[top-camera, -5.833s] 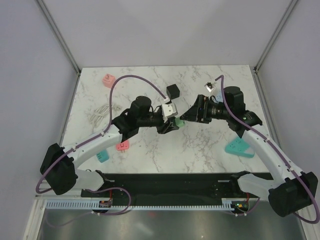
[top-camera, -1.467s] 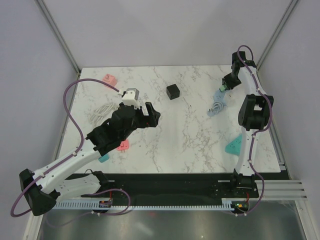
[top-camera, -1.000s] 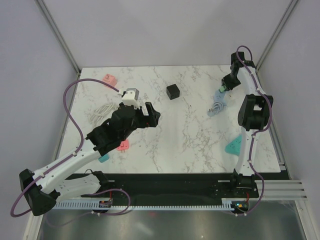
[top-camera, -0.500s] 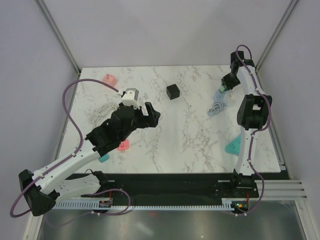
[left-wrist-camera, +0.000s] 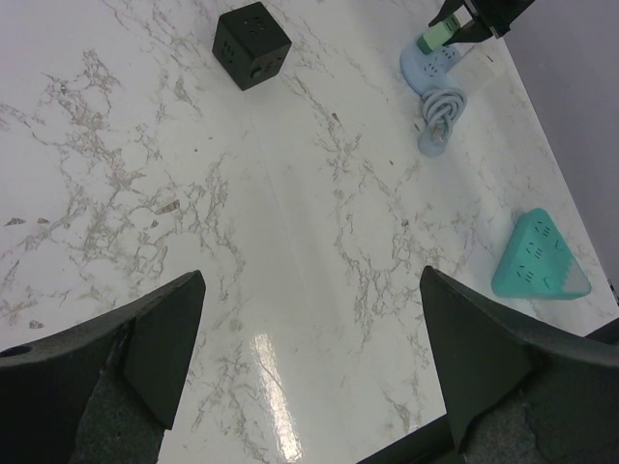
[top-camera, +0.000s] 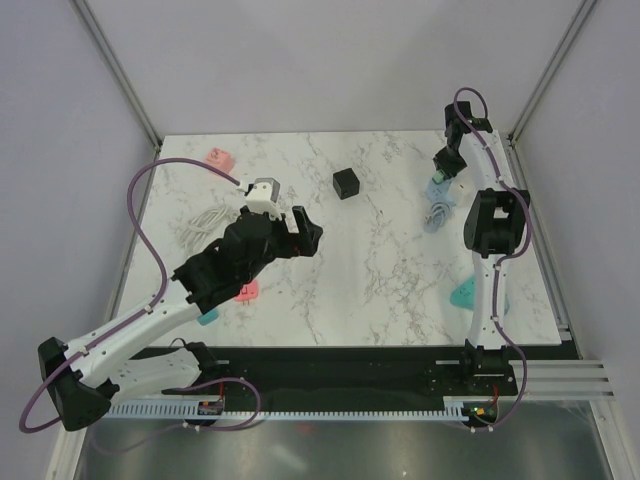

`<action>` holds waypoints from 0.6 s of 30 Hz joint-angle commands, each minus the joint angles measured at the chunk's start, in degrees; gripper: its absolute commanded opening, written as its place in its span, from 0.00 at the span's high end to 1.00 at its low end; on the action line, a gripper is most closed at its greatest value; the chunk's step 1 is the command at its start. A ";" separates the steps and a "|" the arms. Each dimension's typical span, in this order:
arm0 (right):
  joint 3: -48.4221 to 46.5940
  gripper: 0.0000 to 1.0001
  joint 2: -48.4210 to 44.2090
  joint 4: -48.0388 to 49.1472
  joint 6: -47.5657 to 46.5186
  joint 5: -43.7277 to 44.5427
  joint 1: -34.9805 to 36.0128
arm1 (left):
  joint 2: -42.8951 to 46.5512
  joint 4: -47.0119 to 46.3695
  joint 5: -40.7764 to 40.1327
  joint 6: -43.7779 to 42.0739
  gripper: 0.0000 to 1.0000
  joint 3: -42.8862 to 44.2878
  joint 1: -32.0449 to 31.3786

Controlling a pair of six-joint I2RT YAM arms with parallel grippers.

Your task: Insert the plug

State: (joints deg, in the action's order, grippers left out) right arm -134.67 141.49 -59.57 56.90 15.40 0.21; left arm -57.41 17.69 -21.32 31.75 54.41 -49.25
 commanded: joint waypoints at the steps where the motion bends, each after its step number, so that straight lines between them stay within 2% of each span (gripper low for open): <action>1: 2.84 1.00 7.47 -2.30 -2.14 -1.16 1.46 | 0.10 -1.08 -2.32 -0.63 0.01 0.34 -0.40; 18: 0.20 1.00 12.32 -1.87 -5.75 -4.14 1.46 | -0.34 -1.17 -3.11 -1.42 0.00 0.26 -0.76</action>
State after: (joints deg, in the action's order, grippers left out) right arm -138.30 144.11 -59.31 52.45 15.86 1.02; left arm -57.58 17.69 -22.41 31.73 54.41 -49.65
